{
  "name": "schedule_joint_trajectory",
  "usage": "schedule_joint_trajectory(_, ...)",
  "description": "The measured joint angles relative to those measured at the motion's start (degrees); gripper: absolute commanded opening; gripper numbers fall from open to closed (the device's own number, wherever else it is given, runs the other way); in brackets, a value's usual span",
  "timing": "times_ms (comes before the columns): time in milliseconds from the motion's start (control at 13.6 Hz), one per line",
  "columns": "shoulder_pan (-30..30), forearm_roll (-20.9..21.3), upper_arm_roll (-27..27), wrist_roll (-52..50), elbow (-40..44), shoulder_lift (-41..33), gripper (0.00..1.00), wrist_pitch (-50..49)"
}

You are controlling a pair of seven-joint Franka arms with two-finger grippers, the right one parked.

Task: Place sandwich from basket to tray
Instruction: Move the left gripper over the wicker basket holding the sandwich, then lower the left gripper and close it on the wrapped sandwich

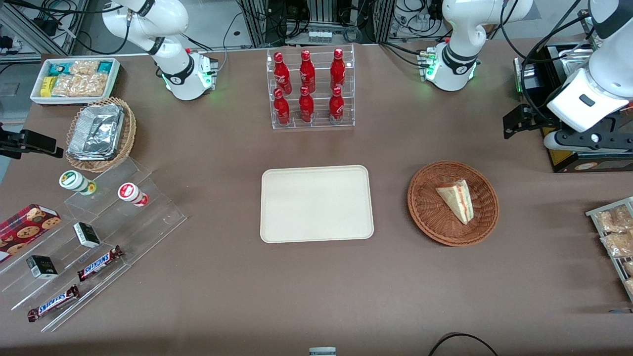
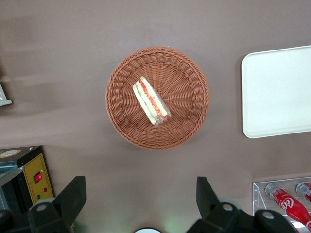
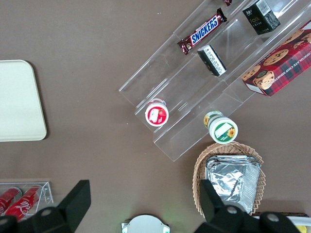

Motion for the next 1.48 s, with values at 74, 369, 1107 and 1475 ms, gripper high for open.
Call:
schedule_joint_trajectory(74,0.00,0.06,0.02,0.00,0.00,0.13,1.00,0.04)
schedule_joint_trajectory(369,0.00,0.20,0.05,0.00,-0.66,1.75,1.00,0.19)
schedule_joint_trajectory(1107,-0.16,0.25,-0.17,0.00,-21.37,4.42,1.00,24.95)
schedule_joint_trajectory(1475,-0.15,0.25,-0.17,-3.96,-32.02,4.11,1.00,38.60)
